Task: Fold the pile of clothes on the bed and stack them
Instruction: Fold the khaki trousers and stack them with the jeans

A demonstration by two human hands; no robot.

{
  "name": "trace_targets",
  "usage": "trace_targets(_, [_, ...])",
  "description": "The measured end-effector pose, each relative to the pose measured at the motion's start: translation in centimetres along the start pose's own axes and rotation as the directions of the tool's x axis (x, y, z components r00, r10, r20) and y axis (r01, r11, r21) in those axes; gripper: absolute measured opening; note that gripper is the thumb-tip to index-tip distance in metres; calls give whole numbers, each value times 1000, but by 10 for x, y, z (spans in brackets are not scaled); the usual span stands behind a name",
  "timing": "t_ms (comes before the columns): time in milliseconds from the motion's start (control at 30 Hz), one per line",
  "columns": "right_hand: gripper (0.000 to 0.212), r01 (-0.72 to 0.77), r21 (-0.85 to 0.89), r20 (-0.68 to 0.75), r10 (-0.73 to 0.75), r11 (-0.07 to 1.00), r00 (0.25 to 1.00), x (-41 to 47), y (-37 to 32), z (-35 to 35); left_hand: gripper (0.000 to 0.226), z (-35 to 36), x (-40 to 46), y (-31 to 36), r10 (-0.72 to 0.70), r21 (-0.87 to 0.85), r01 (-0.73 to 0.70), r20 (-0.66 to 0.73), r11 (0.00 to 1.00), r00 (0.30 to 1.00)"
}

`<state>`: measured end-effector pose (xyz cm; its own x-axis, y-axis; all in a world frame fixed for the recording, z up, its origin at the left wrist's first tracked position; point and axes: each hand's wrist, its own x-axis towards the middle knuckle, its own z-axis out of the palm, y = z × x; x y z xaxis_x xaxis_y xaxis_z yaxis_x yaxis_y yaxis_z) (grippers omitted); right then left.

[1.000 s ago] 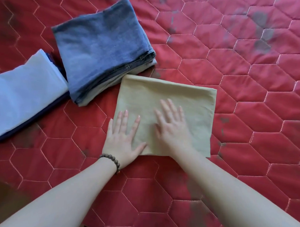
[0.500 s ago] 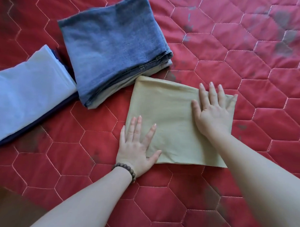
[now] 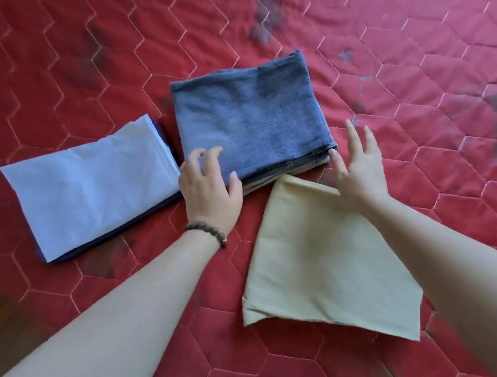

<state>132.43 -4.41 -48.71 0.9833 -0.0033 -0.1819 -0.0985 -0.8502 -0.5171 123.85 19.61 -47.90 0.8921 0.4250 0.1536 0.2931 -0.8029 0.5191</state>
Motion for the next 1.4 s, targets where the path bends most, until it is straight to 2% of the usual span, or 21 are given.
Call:
trace_targets(67, [61,49,4,42,-49,999,998,32,-25,3,51,3,45,-12,-130,17,129,55,991,990])
trace_targets(133, [62,72,-71,135,-62,995,989,59,-41,9,53,7,78,-22,-240,58,233,198,971,951])
trace_targets(233, [66,63,-131,254,-28,989,967,88,-50,22,52,17,102,-39,-280,118,254,364,960,888])
trace_targets(367, [66,109,-249,279,-36,962,960,102,-49,32,47,27,105,-48,-293,87,280,346,956,891])
trace_targets(467, [67,81,-163,289,-31,983,957,102,-50,33,47,28,99,-49,-321,29,333,355,943,878])
trace_targets(667, [68,43,-82,341,-12,996,940,108,-50,27,56,26,100,-60,-264,-117,326,365,938,893])
trace_targets(733, [67,25,33,317,-34,999,948,108,-51,23,60,22,105,-57,-238,-149,297,325,943,915])
trace_targets(800, [62,49,109,225,-73,993,972,104,-53,15,63,14,111,-50,-200,-172,257,292,951,935])
trace_targets(1033, [54,24,180,-29,-19,983,999,42,-47,-55,64,-28,111,12,5,-231,63,284,971,959])
trace_targets(1200, [56,-46,187,-112,68,981,991,-44,-15,-102,64,-48,60,54,134,-303,-28,337,953,932])
trace_targets(1400, [56,-184,179,-159,213,967,964,-160,47,-89,65,-39,-34,58,227,-319,-85,440,944,869])
